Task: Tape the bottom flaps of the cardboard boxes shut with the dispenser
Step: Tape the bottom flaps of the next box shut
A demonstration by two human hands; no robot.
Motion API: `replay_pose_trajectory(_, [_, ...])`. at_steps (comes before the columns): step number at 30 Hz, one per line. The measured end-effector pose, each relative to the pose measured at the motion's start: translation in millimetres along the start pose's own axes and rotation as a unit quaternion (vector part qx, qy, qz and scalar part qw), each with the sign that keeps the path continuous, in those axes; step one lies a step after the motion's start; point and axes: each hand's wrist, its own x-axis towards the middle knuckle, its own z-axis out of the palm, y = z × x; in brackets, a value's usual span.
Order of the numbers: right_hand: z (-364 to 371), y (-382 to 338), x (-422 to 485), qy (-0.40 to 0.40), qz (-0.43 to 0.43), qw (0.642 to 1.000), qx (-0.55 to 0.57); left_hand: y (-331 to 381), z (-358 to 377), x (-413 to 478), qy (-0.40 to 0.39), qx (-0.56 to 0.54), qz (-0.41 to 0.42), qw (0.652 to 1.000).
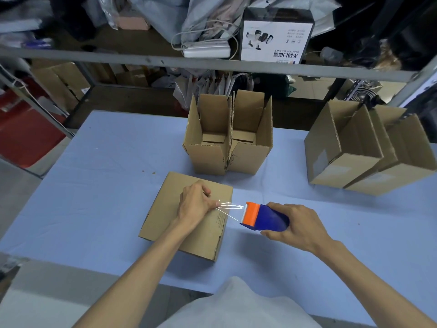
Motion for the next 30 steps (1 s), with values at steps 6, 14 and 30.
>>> replay_pose_trajectory(6, [3,-1,5,-0.018,-0.005,1.0,-0.011,5,0,0,0.007,0.072,0.012,0.997])
replay_pose_trajectory(14, [8,-1,9,-0.019,-0.012,1.0,-0.004,20,-3,8,-0.033,0.174,0.001,0.984])
replay_pose_trajectory(30, [17,-3,20,-0.033,-0.026,0.998,-0.038,-21,12,-1,-0.073,-0.057,0.204,0.975])
